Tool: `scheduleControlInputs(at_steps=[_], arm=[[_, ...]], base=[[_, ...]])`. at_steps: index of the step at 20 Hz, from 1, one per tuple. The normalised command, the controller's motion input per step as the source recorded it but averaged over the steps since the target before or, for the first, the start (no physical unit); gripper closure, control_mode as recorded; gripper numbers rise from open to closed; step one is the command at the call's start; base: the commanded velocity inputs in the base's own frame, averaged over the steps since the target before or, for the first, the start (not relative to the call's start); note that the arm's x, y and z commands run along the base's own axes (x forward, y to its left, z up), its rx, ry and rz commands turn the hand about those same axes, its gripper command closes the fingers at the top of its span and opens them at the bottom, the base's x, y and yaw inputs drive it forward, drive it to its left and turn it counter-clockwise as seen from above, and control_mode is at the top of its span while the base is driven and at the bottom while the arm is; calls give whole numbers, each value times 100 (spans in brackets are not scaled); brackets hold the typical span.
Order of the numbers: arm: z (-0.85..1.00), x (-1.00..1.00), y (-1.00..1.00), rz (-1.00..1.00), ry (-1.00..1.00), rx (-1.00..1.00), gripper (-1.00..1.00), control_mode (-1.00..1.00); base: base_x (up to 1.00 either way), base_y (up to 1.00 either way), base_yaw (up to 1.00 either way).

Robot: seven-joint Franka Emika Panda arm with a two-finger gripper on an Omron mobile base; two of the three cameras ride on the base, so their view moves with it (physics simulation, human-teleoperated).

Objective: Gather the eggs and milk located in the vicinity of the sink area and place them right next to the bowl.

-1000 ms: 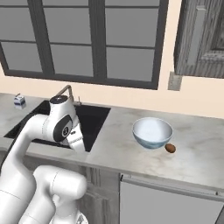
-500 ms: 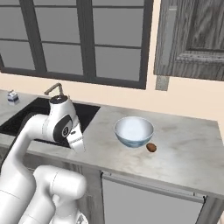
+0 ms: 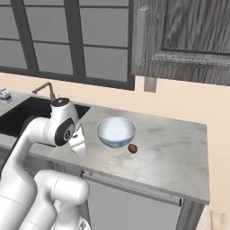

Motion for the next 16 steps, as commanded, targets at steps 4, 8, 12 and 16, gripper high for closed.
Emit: scheduleControlInputs(at_steps=[4, 8, 12, 16], arm=[[0, 0, 0, 0, 0, 0, 100, 100], [0, 0, 0, 0, 0, 0, 100, 100], [0, 0, 0, 0, 0, 0, 100, 100], [0, 0, 0, 0, 0, 0, 100, 100]], base=[[24, -51, 13], [30, -40, 12], [27, -25, 8], [1, -11, 5]])
